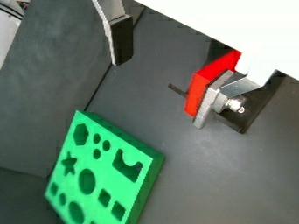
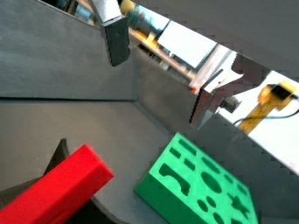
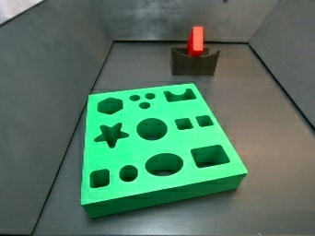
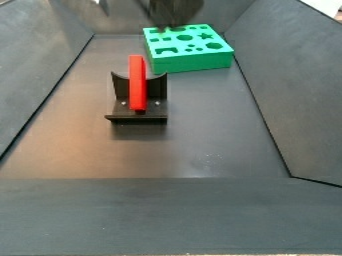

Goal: Pick up the double-square object. Move up. Place the double-square object on the fixture. Regrasp the double-square object. Move to above the board. Insert the double-square object.
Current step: Regrasp the double-square object.

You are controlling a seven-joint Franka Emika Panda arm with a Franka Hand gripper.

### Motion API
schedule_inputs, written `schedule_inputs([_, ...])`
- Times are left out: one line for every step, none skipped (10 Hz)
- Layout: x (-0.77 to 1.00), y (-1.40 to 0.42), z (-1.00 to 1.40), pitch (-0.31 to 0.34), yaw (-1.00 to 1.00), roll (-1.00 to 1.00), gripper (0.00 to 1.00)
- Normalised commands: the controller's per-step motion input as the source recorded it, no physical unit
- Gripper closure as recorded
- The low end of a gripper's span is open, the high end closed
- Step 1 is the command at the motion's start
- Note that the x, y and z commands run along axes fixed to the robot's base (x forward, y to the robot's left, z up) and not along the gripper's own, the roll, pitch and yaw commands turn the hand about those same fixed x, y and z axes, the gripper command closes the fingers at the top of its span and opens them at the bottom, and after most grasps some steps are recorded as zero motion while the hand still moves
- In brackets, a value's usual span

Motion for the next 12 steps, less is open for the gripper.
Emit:
schedule_inputs([-0.09, -0.38, 0.06, 0.014, 0.01, 1.0, 0.0])
schedule_inputs([-0.07, -0.26, 0.05, 0.013, 0.01, 1.0, 0.0])
schedule_inputs([-0.04, -0.03, 0.03, 0.011, 0.01, 1.0, 0.0])
schedule_inputs([-0.03, -0.02, 0.02, 0.01, 0.01, 1.0, 0.0])
schedule_inputs([-0.03, -0.02, 0.01, 0.005, 0.01, 1.0, 0.0])
schedule_inputs([-0.04, -0.02, 0.01, 0.001, 0.01, 1.0, 0.0])
schedule_inputs([-0.04, -0.03, 0.01, -0.008, 0.01, 1.0, 0.0])
schedule_inputs([-0.05, -0.02, 0.0, -0.013, 0.01, 1.0, 0.0])
schedule_inputs([-0.05, -0.02, 0.01, -0.022, 0.02, 1.0, 0.0])
schedule_inputs([-0.05, -0.02, 0.01, -0.026, 0.02, 1.0, 0.0])
schedule_inputs([-0.04, -0.02, 0.0, -0.037, 0.02, 1.0, 0.0])
schedule_inputs([-0.04, -0.02, 0.0, -0.04, 0.02, 1.0, 0.0])
